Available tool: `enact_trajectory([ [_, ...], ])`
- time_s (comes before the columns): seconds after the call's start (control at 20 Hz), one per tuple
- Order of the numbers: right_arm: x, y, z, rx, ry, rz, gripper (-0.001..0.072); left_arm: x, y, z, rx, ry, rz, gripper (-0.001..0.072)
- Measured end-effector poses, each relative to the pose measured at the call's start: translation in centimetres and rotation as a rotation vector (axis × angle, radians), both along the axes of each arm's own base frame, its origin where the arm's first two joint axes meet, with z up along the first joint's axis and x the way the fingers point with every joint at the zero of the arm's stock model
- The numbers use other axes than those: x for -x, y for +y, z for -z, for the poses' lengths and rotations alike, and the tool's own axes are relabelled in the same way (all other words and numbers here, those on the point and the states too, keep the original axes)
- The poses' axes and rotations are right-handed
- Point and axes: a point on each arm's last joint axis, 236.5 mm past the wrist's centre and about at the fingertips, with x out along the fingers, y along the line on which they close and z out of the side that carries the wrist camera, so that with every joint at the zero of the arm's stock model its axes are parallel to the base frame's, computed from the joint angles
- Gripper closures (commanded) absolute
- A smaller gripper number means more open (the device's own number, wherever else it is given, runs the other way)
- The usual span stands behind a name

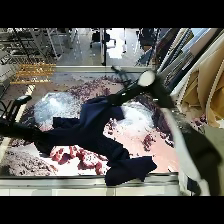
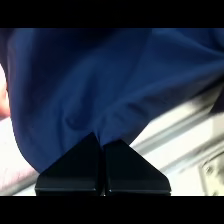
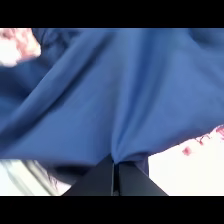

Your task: Fold the clothes and pants, and hang the long-sleeved shirts on hangers.

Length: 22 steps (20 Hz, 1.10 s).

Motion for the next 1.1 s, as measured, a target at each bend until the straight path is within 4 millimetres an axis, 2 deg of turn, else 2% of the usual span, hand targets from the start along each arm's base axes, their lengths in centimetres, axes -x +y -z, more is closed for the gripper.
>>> enact_trajectory([
  [0.05, 2.2, -1.4, -2.2, 0.034, -0.020, -0.012, 0.0702, -0.4, -0.7, -0.7, 0.036, -0.019, -0.004, 0.0700],
  [0.15, 7.7, -2.6, -4.2, 0.082, -0.002, -0.077, 0.0701, -0.6, -1.7, -1.6, 0.087, -0.035, 0.000, 0.0700],
  [0.2, 10.6, -2.5, -4.3, 0.096, 0.024, -0.117, 0.0648, -0.7, -1.9, -1.7, 0.098, -0.034, -0.001, 0.0699],
  [0.25, 13.2, -1.9, -4.0, 0.101, 0.051, -0.157, 0.0512, -0.8, -2.1, -1.7, 0.108, -0.030, 0.000, 0.0691],
  [0.3, 15.6, -1.1, -3.5, 0.103, 0.073, -0.202, 0.0329, -1.0, -2.2, -1.7, 0.117, -0.026, -0.002, 0.0486],
  [0.35, 17.2, -0.3, -2.8, 0.105, 0.081, -0.232, 0.0225, -1.6, -2.2, -1.5, 0.125, -0.033, -0.013, 0.0134],
  [0.4, 18.1, 0.4, -2.1, 0.111, 0.075, -0.247, 0.0226, -2.4, -2.0, -1.4, 0.127, -0.047, -0.030, 0.0011],
  [0.5, 17.4, -0.1, -0.5, 0.170, 0.032, -0.207, 0.0226, -4.0, -1.0, -0.6, 0.102, -0.071, -0.073, 0.0012],
  [0.6, 15.4, -2.1, 0.4, 0.226, -0.004, -0.127, 0.0226, -4.7, 1.3, 1.1, 0.011, -0.051, -0.127, 0.0013],
  [0.75, 11.5, -6.9, 1.2, 0.285, -0.015, 0.034, 0.0226, -3.2, 6.2, 4.9, -0.159, 0.057, -0.243, 0.0013],
  [0.8, 10.4, -8.7, 1.4, 0.294, -0.007, 0.087, 0.0226, -2.3, 7.1, 6.1, -0.171, 0.095, -0.278, 0.0012],
  [0.9, 8.4, -12.7, 2.1, 0.311, 0.018, 0.205, 0.0226, -0.5, 7.4, 8.6, -0.101, 0.175, -0.350, 0.0011],
  [1.0, 7.1, -16.7, 3.5, 0.316, 0.067, 0.319, 0.0226, 0.7, 6.4, 10.7, 0.039, 0.234, -0.439, 0.0011],
  [1.1, 6.7, -20.3, 5.3, 0.310, 0.132, 0.419, 0.0226, 1.4, 6.3, 12.6, 0.145, 0.270, -0.541, 0.0011],
])
